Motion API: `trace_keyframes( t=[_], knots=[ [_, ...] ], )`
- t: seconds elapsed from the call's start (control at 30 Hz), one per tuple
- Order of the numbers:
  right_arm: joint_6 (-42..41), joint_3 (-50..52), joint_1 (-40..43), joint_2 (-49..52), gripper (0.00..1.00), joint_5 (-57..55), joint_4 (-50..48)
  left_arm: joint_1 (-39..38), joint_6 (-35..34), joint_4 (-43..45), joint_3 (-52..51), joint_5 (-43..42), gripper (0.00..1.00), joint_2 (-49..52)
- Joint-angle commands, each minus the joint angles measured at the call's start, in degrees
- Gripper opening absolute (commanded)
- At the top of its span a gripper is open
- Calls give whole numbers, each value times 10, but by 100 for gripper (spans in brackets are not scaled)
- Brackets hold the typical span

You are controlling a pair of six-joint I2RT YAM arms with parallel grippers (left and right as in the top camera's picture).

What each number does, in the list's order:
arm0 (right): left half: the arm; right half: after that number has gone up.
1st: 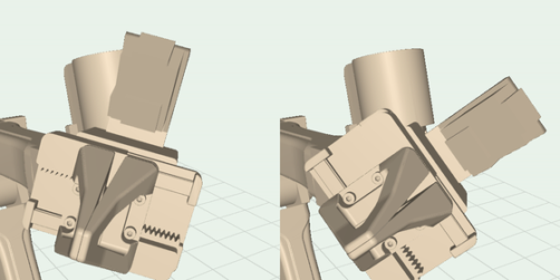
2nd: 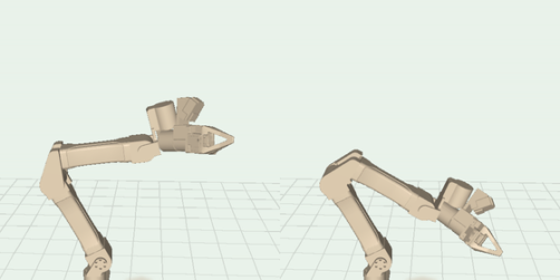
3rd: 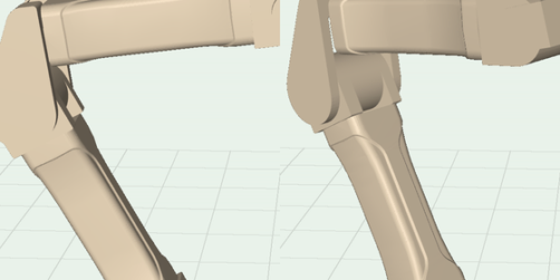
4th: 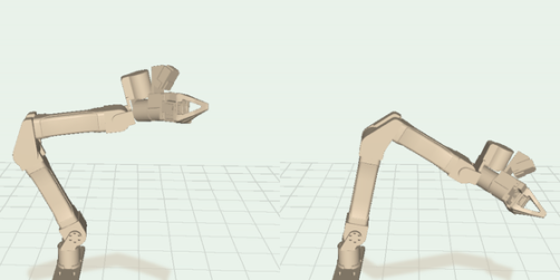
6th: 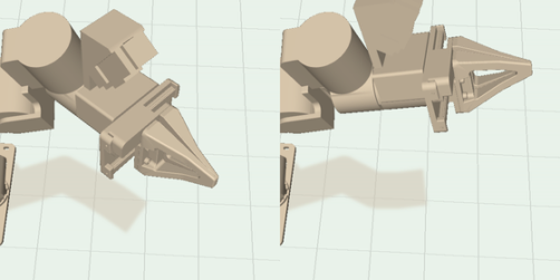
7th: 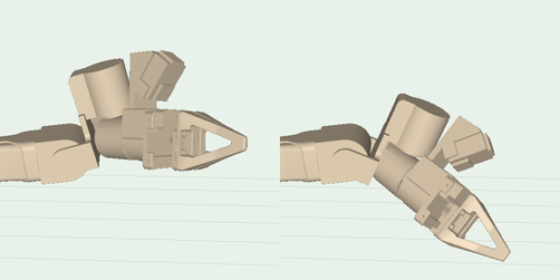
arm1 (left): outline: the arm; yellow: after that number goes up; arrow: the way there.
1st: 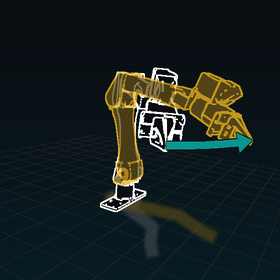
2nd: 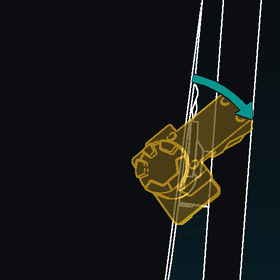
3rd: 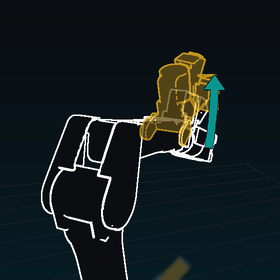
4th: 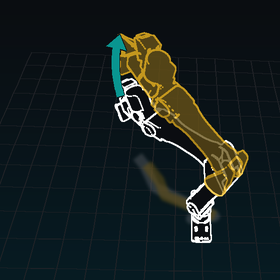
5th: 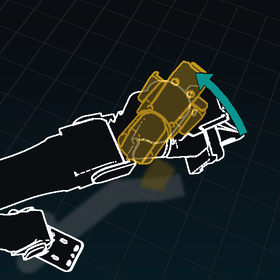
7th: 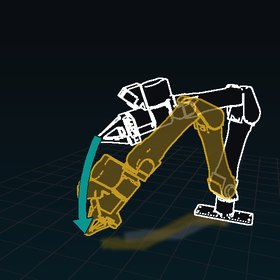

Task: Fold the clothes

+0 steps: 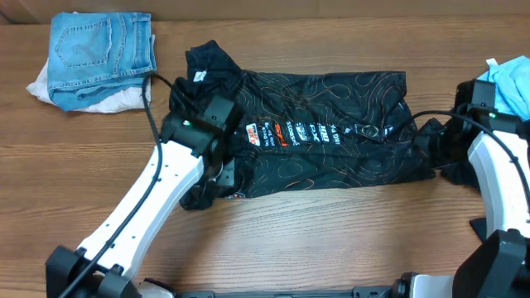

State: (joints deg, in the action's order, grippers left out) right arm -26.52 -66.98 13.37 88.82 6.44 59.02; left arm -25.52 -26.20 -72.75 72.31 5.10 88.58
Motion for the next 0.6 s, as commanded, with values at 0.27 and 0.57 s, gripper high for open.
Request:
trace_keyframes(
  t=[0.27, 0.57],
  knots=[
    [4, 52, -2, 10, 16, 56, -70, 1, -32, 62, -89, -62, 4, 75],
    [-4, 75, -3, 30, 20, 101, -100, 10, -31, 89, -99, -62, 4, 156]
  ],
)
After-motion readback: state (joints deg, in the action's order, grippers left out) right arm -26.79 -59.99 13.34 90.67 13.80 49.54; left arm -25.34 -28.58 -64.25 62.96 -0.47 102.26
